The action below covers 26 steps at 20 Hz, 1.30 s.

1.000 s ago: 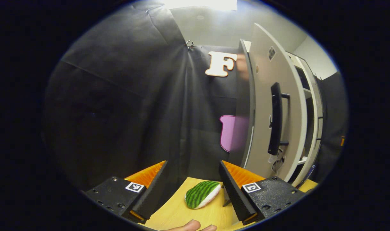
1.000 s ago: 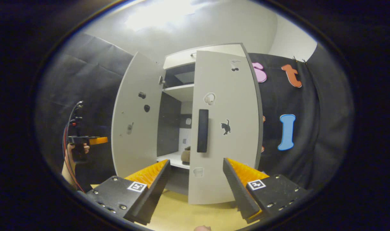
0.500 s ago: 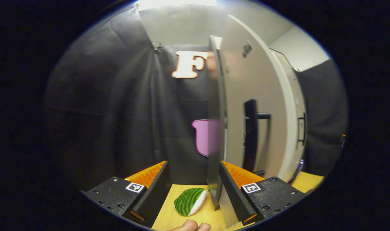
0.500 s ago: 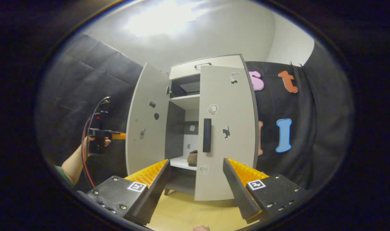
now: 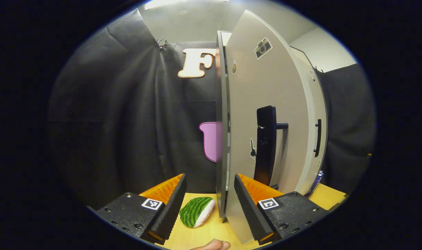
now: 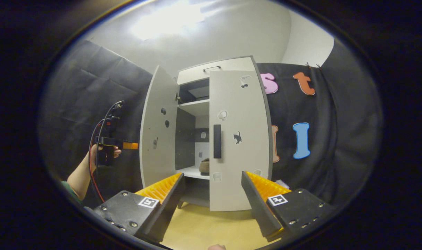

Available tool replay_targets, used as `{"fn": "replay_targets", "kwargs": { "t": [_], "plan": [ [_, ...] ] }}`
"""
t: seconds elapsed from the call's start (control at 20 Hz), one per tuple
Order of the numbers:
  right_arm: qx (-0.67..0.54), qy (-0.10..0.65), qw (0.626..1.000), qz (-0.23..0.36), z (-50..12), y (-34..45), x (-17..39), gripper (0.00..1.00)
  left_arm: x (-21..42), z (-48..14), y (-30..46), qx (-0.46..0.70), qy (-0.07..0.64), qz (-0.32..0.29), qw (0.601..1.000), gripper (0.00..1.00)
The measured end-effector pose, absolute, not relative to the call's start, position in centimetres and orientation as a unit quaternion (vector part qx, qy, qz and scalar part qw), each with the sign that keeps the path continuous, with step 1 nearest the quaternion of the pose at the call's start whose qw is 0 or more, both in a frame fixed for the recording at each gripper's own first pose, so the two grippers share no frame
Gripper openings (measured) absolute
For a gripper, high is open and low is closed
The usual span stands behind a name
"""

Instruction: Grab one shoe with the right hand and put it into the shoe cabinet, grab the other shoe with the left hand and put it into the shoe cabinet; then close the right door with the right hand and the left door with the left hand.

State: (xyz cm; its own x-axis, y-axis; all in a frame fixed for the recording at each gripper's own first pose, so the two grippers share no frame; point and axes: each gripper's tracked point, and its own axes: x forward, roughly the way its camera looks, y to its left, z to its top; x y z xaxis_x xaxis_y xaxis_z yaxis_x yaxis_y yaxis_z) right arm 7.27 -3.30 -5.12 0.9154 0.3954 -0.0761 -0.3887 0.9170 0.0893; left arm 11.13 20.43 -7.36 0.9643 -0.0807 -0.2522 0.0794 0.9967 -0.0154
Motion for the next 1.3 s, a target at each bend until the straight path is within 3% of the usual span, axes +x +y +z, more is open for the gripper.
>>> {"fn": "replay_targets", "kwargs": {
  "t": [0.05,0.15,0.2,0.25,0.45,0.5,0.6,0.7,0.75,0.8,0.85,0.9,0.95,1.3],
  "plan": [
    [0.040,0.050,0.978,0.200,-5.4,-3.3,7.1,0.94,11.1,-7.4,20.4,-0.004,0.128,-0.046,0.991,0.84],
    [0.037,0.050,0.978,0.200,-5.6,-3.1,7.1,0.98,11.0,-7.4,20.3,-0.008,0.129,-0.050,0.990,0.85],
    [0.033,0.047,0.979,0.196,-5.6,-3.3,7.1,0.94,11.0,-7.3,20.1,-0.004,0.127,-0.053,0.991,0.85],
    [0.031,0.046,0.980,0.192,-5.7,-3.5,7.0,0.98,11.0,-7.1,20.0,-0.002,0.125,-0.053,0.991,0.85],
    [0.036,0.051,0.982,0.180,-7.0,-4.4,7.4,0.98,11.0,-6.7,19.4,0.005,0.124,-0.053,0.991,0.86],
    [0.038,0.056,0.982,0.175,-7.3,-4.6,7.3,0.94,11.0,-6.6,19.3,0.008,0.122,-0.054,0.991,0.85],
    [0.042,0.058,0.982,0.175,-7.6,-4.7,7.3,0.98,11.3,-7.0,18.8,0.008,0.123,-0.053,0.991,0.86],
    [0.042,0.054,0.983,0.172,-7.6,-5.0,7.5,0.94,11.3,-7.1,18.3,0.001,0.127,-0.057,0.990,0.86],
    [0.041,0.051,0.983,0.172,-7.6,-5.0,7.6,0.98,11.2,-7.2,17.9,-0.002,0.132,-0.064,0.989,0.84],
    [0.042,0.048,0.983,0.172,-7.6,-5.0,7.5,0.94,11.2,-7.2,17.4,-0.007,0.133,-0.072,0.988,0.85],
    [0.043,0.046,0.983,0.173,-7.4,-4.9,7.4,0.98,11.1,-7.4,16.7,-0.012,0.138,-0.083,0.987,0.86],
    [0.045,0.044,0.983,0.174,-7.3,-4.9,7.2,0.94,10.8,-7.6,16.4,-0.016,0.145,-0.089,0.985,0.84],
    [0.043,0.042,0.983,0.173,-7.2,-5.0,7.1,0.98,10.7,-7.5,16.3,-0.020,0.145,-0.088,0.985,0.86],
    [0.048,0.027,0.985,0.163,-6.3,-5.6,7.0,0.98,11.1,-6.8,15.2,-0.042,0.124,-0.086,0.988,0.87]
  ]
}}
